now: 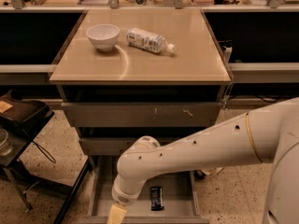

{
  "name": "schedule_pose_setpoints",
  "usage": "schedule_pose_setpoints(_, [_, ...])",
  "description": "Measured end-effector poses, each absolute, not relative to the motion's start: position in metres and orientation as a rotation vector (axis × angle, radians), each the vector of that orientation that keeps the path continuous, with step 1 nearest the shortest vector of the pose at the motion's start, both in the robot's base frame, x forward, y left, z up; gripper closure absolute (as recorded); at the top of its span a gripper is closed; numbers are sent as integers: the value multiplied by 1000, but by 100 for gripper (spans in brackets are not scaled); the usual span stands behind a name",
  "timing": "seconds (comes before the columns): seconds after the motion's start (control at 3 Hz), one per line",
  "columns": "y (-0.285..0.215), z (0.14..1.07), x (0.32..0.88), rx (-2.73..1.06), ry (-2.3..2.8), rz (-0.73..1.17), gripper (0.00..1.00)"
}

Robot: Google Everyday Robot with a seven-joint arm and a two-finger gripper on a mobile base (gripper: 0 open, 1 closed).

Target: Pick rxbar blueberry from bottom drawer and place on counter

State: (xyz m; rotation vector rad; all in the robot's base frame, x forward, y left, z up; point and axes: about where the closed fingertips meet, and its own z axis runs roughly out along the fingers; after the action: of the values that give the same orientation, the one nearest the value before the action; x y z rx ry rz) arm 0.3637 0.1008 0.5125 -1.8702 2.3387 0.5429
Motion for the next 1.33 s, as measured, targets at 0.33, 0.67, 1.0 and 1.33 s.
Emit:
schedule_pose_setpoints(0.33, [50, 498, 388, -1697, 2410, 409, 0])
schedule_pose_setpoints(0.67, [-19, 514, 425, -1429, 2398, 232, 0])
schedule_pose_setpoints(1.0, [-12, 523, 439, -1373, 2336, 240, 0])
schedule_pose_setpoints(1.33, [-12, 523, 439, -1374, 2335, 240, 0])
